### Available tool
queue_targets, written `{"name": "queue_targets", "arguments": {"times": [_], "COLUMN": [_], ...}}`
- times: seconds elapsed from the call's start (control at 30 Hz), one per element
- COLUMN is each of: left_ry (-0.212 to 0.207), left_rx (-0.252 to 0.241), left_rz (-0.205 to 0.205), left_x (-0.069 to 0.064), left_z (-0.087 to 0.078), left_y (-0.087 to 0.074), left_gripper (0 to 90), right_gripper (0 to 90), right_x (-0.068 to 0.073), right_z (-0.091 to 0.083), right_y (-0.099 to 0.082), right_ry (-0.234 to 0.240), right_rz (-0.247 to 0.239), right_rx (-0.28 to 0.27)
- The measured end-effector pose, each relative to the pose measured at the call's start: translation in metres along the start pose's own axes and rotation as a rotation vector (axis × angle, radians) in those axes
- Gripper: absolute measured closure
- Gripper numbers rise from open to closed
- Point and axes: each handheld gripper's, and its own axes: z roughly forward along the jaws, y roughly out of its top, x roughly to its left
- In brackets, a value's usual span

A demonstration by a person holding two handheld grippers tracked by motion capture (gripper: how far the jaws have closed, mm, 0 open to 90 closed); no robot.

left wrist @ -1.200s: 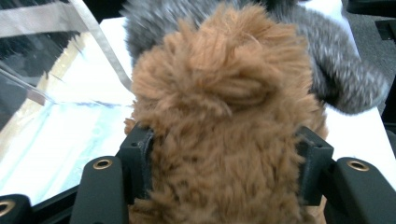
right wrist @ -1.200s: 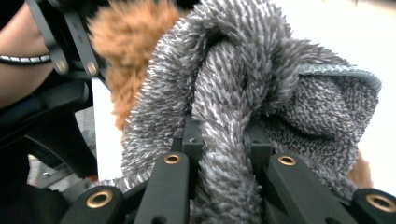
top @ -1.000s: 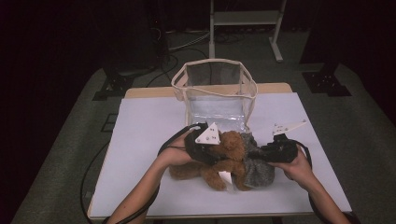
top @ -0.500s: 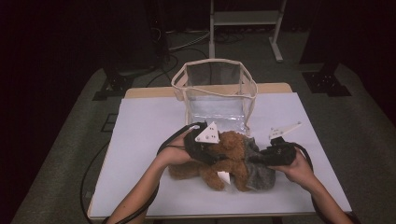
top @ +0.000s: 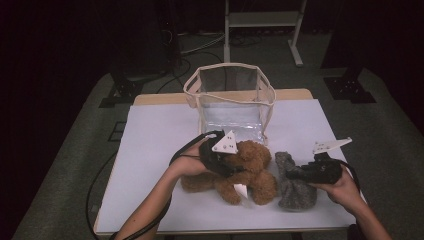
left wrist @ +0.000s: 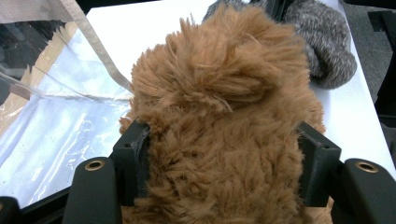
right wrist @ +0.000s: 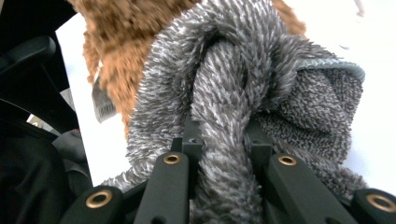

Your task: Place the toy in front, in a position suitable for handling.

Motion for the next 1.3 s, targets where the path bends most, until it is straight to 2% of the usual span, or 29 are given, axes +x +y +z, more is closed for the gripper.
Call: {"name": "queue_targets", "arguments": {"times": [0.23,0.3,0.43,0.5,0.57,0.67,0.87,0.93,1.0,1.1,1.13,1.23,1.3], "left_ry": [-0.010,-0.006,-0.012,-0.014,-0.013,-0.015,-0.021,-0.022,-0.026,-0.031,-0.037,-0.040,-0.036], "left_rx": [-0.003,0.000,-0.003,-0.011,-0.010,-0.010,-0.010,-0.003,-0.003,-0.001,-0.003,-0.015,-0.040], "left_rz": [0.005,0.003,-0.008,-0.017,-0.008,-0.012,-0.022,-0.018,-0.021,-0.020,-0.020,-0.026,-0.031], "left_x": [-0.001,0.000,0.001,0.001,0.001,0.001,0.002,0.004,0.004,0.004,0.004,0.004,0.004], "left_z": [0.000,-0.001,-0.002,-0.001,-0.001,0.000,0.002,0.003,0.003,0.001,-0.001,-0.009,-0.017], "left_y": [0.000,-0.001,-0.004,-0.003,-0.002,-0.001,0.001,0.001,0.001,0.002,0.002,0.001,-0.001], "left_gripper": [34.3,34.2,33.8,33.5,33.0,32.7,31.9,30.3,27.7,21.1,19.2,16.2,13.4], "right_gripper": [74.9,74.9,75.0,75.0,75.0,74.8,74.4,73.1,68.9,58.1,52.2,44.7,40.8], "right_x": [0.009,0.011,0.009,0.007,0.004,0.000,-0.010,-0.014,-0.020,-0.027,-0.028,-0.023,-0.017], "right_z": [0.026,0.036,0.051,0.050,0.044,0.020,-0.029,-0.035,-0.036,-0.036,-0.037,-0.041,-0.042], "right_y": [0.040,0.048,0.042,0.032,0.023,0.007,-0.014,-0.020,-0.030,-0.039,-0.039,-0.033,-0.025], "right_ry": [0.046,0.055,0.083,0.068,0.045,-0.009,-0.119,-0.152,-0.198,-0.212,-0.206,-0.193,-0.186], "right_rz": [-0.073,-0.080,-0.073,-0.072,-0.062,-0.037,-0.002,0.006,0.018,0.044,0.049,0.033,0.001], "right_rx": [-0.041,-0.032,0.005,0.037,0.050,0.055,0.022,0.032,0.064,0.060,0.040,0.005,-0.011]}}
